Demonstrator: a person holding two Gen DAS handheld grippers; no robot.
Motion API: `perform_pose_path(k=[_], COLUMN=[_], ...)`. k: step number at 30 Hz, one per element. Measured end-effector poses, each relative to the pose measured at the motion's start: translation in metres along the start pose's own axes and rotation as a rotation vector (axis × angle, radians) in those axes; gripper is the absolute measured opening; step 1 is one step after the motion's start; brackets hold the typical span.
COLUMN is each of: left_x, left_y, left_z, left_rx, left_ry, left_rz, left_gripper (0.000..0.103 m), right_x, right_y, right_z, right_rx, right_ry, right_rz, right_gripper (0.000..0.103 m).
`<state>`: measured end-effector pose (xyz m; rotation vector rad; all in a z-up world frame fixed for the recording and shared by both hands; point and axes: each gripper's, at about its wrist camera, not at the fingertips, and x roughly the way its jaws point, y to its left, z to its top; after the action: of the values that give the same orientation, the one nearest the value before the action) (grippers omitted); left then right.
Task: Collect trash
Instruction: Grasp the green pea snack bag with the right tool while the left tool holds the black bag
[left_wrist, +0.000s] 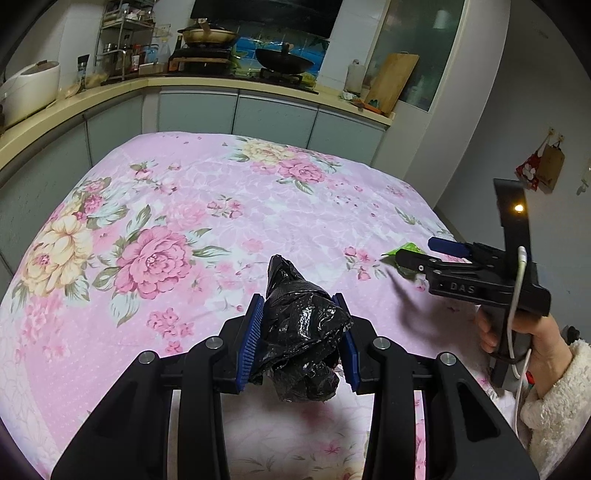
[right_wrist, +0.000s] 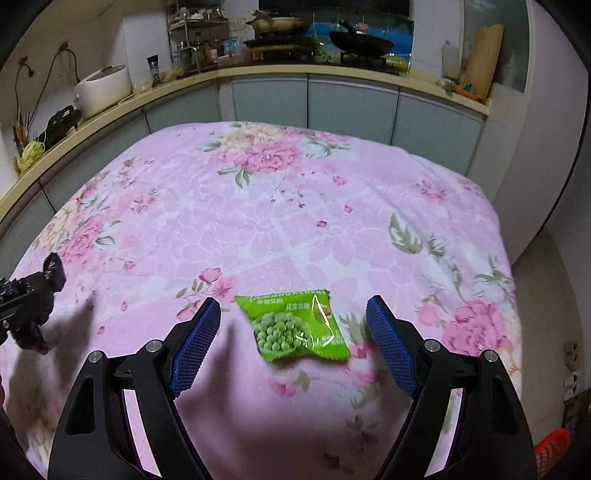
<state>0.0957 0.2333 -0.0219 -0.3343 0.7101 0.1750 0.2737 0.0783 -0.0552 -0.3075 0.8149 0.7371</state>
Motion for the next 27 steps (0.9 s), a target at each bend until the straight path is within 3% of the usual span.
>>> perform_pose_path(k=[5, 9, 11, 19, 27], left_x=[0.001, 0.001, 0.001, -0.002, -0.014], left_y=[0.002, 0.002, 0.002, 0.001, -0.006], left_z=[0.0, 0.0, -0.001, 0.0, 0.006], left_rx=[-0.003, -0.004, -0.004, 0.0, -0.009], left_ry=[0.003, 0.003, 0.002, -0.006, -0.054], left_rz=[0.003, 0.003, 0.004, 0.021, 0.039], left_gripper=[0.036, 0.036, 0.036, 0.036, 0.036], right_x=[0.012, 0.014, 0.014, -0.018, -0.081], right_y=[-0.002, -0.002, -0.003, -0.002, 0.006], right_z=[-0.002, -0.003, -0.005, -0.011, -0.015], right_rx=[0.005, 0.004, 0.005, 0.041, 0.094], right_ry=[0.033, 0.041, 0.045, -0.025, -0.167], right_rz=[-0.006, 0.005, 0.008, 0.014, -0.012], right_gripper=[0.076, 0.049, 0.044, 0.042, 0.041])
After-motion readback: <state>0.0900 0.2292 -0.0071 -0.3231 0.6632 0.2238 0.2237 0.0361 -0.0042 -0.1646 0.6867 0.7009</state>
